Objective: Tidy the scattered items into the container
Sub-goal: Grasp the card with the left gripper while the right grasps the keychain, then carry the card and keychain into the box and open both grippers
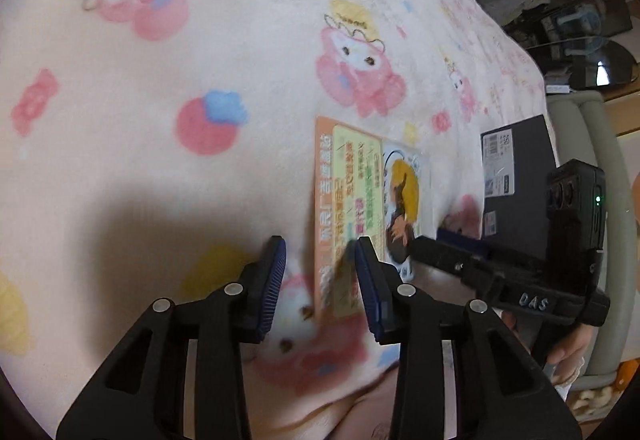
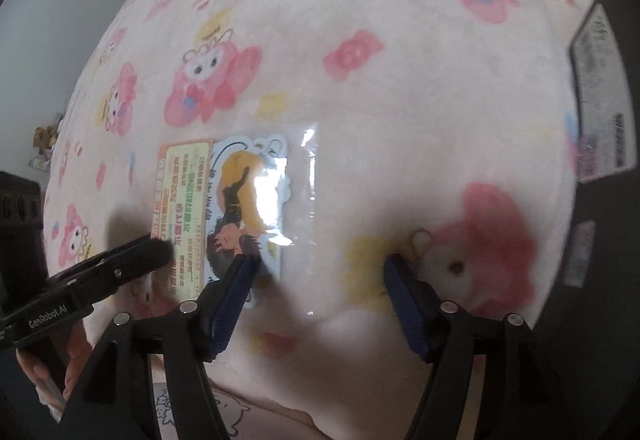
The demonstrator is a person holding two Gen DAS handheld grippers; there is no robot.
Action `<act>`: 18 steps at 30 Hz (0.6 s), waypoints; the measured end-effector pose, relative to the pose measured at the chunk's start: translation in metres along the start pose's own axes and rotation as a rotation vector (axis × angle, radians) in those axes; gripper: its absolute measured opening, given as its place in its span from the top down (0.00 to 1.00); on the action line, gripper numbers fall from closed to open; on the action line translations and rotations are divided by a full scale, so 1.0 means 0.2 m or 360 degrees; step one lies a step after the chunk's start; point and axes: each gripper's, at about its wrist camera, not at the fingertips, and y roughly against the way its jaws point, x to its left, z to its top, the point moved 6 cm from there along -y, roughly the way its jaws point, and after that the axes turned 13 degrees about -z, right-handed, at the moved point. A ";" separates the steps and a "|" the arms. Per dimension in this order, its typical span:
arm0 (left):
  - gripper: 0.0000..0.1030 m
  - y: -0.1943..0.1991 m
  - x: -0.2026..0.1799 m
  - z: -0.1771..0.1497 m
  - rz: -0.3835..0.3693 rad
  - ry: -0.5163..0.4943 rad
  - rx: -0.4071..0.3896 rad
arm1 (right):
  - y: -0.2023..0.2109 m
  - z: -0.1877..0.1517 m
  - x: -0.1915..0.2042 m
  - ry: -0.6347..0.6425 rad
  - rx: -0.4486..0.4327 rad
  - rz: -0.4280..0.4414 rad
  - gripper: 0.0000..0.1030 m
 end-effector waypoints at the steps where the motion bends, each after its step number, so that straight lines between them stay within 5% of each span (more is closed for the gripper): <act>1: 0.74 -0.01 -0.01 0.01 0.0024 -0.0017 -0.0001 | 0.00 0.01 0.01 0.0005 0.0001 0.0051 0.36; 2: 0.84 -0.02 -0.04 0.01 0.0018 -0.0031 -0.0004 | 0.01 0.01 0.02 0.0008 -0.0006 0.0107 0.39; 4: 0.88 0.00 -0.13 0.01 0.0019 -0.0080 -0.0019 | 0.06 0.02 0.03 0.0020 -0.0029 0.0198 0.62; 11: 0.91 0.21 -0.54 -0.03 0.0119 -0.0409 -0.0121 | 0.40 -0.08 0.05 0.0034 -0.0244 0.0293 0.65; 18: 0.92 0.26 -1.10 -0.11 -0.0035 -0.0760 -0.0130 | 0.86 -0.14 -0.23 -0.0071 -0.0524 0.0332 0.65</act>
